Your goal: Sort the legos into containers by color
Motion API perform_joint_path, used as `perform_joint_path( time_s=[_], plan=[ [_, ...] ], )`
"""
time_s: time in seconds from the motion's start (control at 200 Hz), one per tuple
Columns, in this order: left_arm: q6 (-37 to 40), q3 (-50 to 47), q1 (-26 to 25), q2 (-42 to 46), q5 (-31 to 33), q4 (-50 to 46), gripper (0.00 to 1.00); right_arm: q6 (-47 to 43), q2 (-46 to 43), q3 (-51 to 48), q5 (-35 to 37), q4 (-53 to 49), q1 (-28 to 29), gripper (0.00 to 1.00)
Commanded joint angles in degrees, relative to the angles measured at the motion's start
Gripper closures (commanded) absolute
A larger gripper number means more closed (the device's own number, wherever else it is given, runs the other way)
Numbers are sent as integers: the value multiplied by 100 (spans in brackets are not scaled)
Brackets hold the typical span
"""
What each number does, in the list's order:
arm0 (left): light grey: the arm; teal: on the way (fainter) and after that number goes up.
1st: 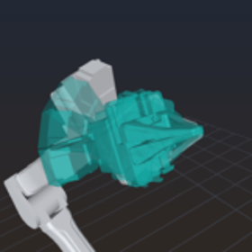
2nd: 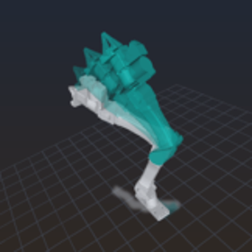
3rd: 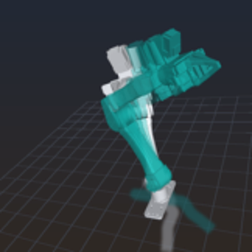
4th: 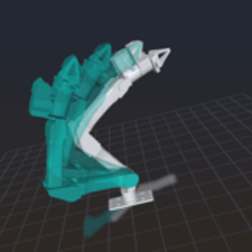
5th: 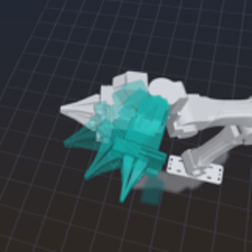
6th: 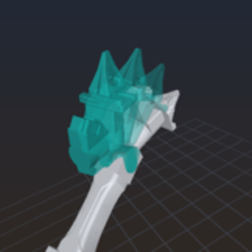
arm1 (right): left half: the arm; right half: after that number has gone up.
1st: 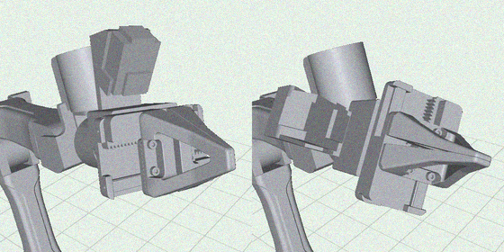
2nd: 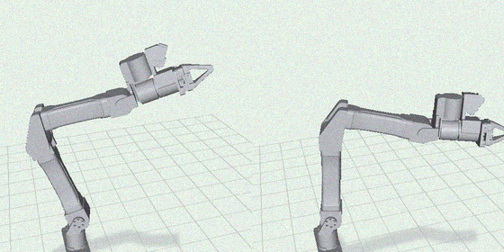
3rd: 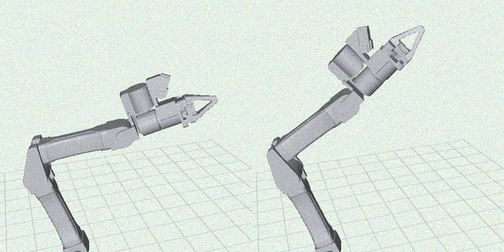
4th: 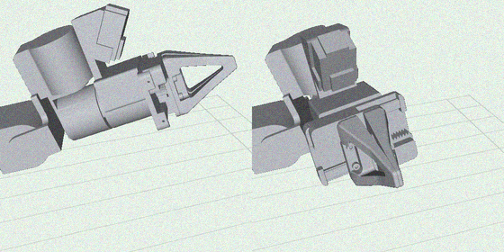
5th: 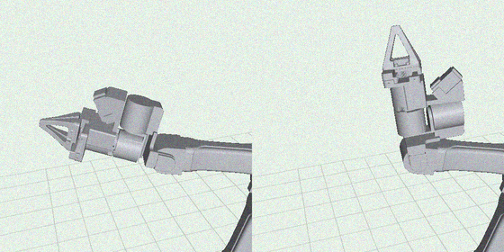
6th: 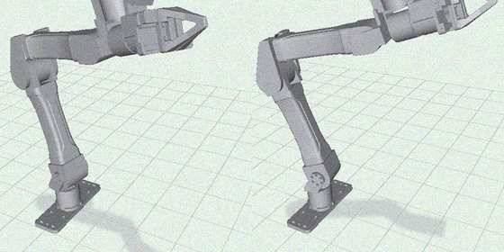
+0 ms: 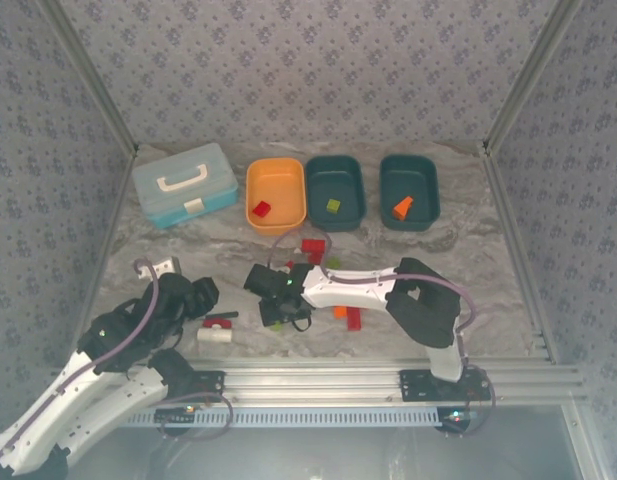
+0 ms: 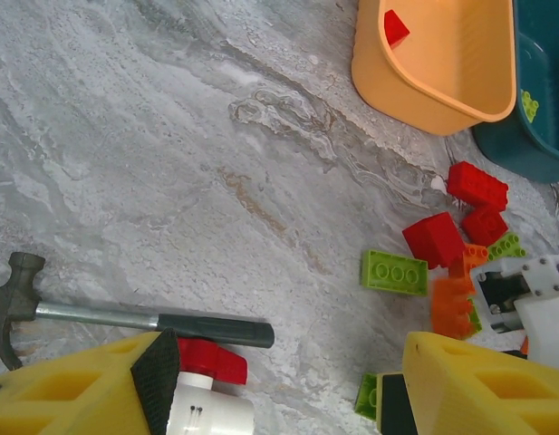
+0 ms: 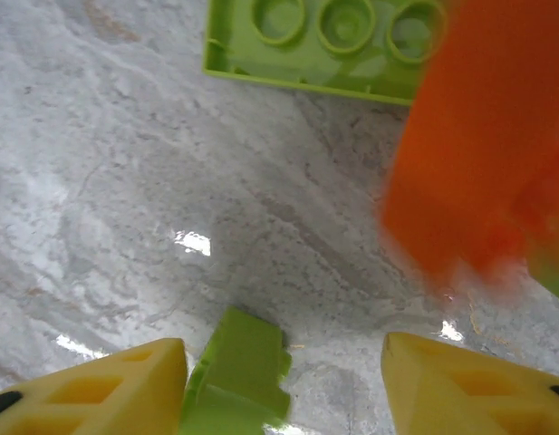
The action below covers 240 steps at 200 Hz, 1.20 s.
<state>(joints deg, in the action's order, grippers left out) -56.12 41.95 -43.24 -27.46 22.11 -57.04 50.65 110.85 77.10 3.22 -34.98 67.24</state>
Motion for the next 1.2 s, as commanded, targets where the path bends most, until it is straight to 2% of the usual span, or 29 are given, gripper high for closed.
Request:
perform_joint_path(
  time_s=[0.0, 0.29, 0.565, 0.655, 0.779, 0.939, 1.194],
  plan=[
    [10, 181, -29, -17, 28, 34, 32, 120, 120, 141, -188, -186, -26, 45],
    [86, 197, -34, -67, 4, 118, 32, 151, 20, 272, 47, -518, 158, 44],
    [112, 182, -31, -110, -74, 208, 32, 211, 51, 42, -238, -267, 132, 46],
    [110, 142, -28, -125, -113, 255, 32, 186, 131, 129, -309, -196, 126, 53],
    [123, 146, -33, -143, -135, 265, 32, 190, 224, 148, -452, -40, 122, 55],
    [171, 160, -33, -148, -157, 268, 32, 190, 153, 131, -363, -50, 122, 68],
    [303, 92, -30, -300, -429, 532, 33, 63, -871, 53, 611, -591, 9, 78]
  ],
)
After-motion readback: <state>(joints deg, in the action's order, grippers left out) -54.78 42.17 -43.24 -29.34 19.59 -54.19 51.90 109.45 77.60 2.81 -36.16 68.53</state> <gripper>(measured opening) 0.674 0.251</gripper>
